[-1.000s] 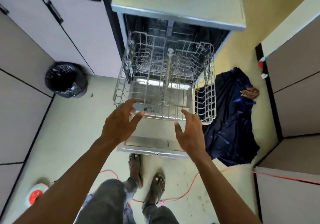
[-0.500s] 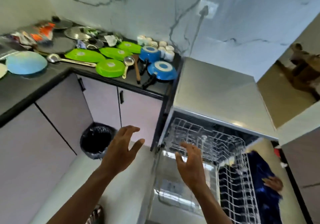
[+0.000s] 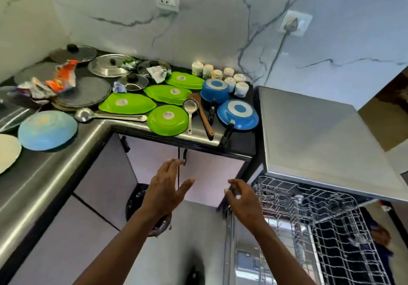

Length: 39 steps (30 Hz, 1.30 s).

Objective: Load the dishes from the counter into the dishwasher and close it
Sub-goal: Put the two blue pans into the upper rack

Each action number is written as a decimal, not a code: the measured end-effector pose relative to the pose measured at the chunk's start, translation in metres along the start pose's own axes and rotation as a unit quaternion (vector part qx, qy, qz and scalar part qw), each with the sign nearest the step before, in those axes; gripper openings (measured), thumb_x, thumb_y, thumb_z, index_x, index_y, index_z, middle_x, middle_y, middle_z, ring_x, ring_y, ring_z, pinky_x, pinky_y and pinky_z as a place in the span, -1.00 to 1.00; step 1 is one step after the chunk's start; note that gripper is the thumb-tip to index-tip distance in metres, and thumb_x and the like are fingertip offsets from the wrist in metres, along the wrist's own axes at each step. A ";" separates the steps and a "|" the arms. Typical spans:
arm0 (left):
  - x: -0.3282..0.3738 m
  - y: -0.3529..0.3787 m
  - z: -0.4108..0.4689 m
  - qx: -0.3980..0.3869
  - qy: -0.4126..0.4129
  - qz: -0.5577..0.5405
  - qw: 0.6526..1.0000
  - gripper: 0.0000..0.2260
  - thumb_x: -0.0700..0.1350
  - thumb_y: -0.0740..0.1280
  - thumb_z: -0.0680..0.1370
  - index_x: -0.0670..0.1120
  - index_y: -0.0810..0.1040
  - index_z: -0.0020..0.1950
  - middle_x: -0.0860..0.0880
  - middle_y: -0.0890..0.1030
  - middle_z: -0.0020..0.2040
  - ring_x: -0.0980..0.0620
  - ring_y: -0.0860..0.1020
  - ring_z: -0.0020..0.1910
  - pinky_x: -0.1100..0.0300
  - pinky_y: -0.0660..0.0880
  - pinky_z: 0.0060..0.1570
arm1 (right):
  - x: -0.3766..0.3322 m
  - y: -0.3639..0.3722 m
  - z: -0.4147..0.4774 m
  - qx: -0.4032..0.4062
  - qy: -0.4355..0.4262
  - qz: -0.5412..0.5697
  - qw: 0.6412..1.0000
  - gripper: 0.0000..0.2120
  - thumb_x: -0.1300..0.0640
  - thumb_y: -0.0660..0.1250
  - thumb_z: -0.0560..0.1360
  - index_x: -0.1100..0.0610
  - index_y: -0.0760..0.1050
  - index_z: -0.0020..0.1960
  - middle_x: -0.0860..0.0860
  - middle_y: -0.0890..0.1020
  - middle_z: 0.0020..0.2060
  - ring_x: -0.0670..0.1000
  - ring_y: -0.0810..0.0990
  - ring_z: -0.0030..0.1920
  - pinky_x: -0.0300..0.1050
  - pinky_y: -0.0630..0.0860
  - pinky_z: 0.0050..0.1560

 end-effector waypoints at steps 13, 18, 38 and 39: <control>0.005 0.035 0.181 -0.044 0.016 0.048 0.998 -0.53 0.06 0.46 0.58 -0.04 0.50 0.44 -0.05 0.53 0.37 -0.11 0.48 0.37 -0.08 0.45 0.36 | 0.001 0.001 0.179 0.095 0.070 0.050 0.992 -0.68 0.01 0.39 0.57 0.10 0.55 0.28 0.04 0.59 0.03 0.00 0.60 0.04 -0.02 0.59 0.12; 0.016 0.054 0.246 -0.046 0.032 0.068 0.996 -0.60 -0.01 0.46 0.57 -0.02 0.52 0.39 -0.03 0.56 0.30 -0.12 0.51 0.32 -0.11 0.47 0.30 | 0.006 0.009 0.237 0.091 0.105 0.012 0.990 -0.49 -0.19 0.38 0.52 0.10 0.43 0.32 0.00 0.50 0.08 0.01 0.50 0.13 0.00 0.55 0.16; 0.022 0.111 0.404 -0.065 -0.134 0.069 0.986 -0.38 0.08 0.46 0.55 -0.24 0.31 0.41 -0.34 0.42 0.40 -0.34 0.42 0.41 -0.11 0.37 0.38 | 0.032 -0.003 0.260 0.150 0.189 -0.100 0.965 -0.65 -0.27 0.32 0.34 0.02 0.51 -0.26 -0.13 0.54 -0.44 -0.08 0.55 -0.35 -0.19 0.38 -0.32; 0.018 0.111 0.409 -0.062 -0.139 0.072 0.986 -0.38 0.08 0.48 0.54 -0.25 0.31 0.39 -0.35 0.44 0.39 -0.34 0.43 0.40 -0.10 0.38 0.36 | 0.034 -0.004 0.260 0.154 0.200 -0.087 0.964 -0.66 -0.26 0.33 0.34 0.02 0.56 -0.20 -0.13 0.59 -0.39 -0.08 0.56 -0.31 -0.18 0.40 -0.28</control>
Point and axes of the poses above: each hand's wrist, its own z-axis towards the middle knuckle, its own y-axis out of the palm, x = y × z, the point moved 6 cm from there along z, towards the middle knuckle
